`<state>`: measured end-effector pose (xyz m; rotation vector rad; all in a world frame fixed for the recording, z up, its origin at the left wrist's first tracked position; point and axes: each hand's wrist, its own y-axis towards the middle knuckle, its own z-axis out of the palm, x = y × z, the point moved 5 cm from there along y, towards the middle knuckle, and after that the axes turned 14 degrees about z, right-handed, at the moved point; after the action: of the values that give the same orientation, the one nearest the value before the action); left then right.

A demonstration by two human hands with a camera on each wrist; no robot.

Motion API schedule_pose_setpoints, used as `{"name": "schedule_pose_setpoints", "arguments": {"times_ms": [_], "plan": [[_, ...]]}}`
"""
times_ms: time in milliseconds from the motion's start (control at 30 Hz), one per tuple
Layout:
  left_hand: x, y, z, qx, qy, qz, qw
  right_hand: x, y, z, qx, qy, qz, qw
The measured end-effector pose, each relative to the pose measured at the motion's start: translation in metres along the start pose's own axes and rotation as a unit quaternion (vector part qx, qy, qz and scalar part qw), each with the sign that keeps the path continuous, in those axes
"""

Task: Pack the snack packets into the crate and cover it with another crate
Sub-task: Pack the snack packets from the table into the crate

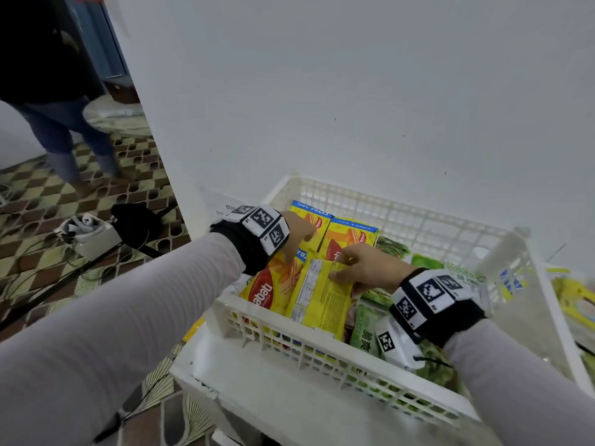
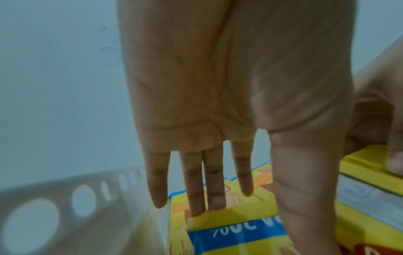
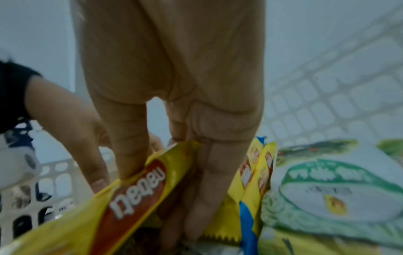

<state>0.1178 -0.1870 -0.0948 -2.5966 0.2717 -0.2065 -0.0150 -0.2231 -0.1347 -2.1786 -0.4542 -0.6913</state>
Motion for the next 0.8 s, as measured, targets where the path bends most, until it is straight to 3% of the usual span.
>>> {"name": "schedule_pose_setpoints", "arguments": {"times_ms": [133, 300, 567, 800], "plan": [[-0.011, 0.002, 0.003, 0.034, 0.070, 0.033, 0.996, 0.016, -0.011, 0.001, -0.062, -0.161, -0.072, 0.982], [-0.014, -0.001, 0.001, 0.054, 0.087, 0.029, 0.994, 0.024, -0.018, 0.004, -0.106, -0.296, -0.089, 0.945], [-0.014, -0.005, 0.010, 0.141, 0.089, 0.066, 0.984, 0.025, -0.019, 0.012, -0.110, -0.384, -0.066, 0.914], [-0.008, -0.001, 0.015, 0.137, 0.054, 0.041, 0.988, 0.022, -0.021, 0.018, -0.097, -0.378, -0.072, 0.918]]}}
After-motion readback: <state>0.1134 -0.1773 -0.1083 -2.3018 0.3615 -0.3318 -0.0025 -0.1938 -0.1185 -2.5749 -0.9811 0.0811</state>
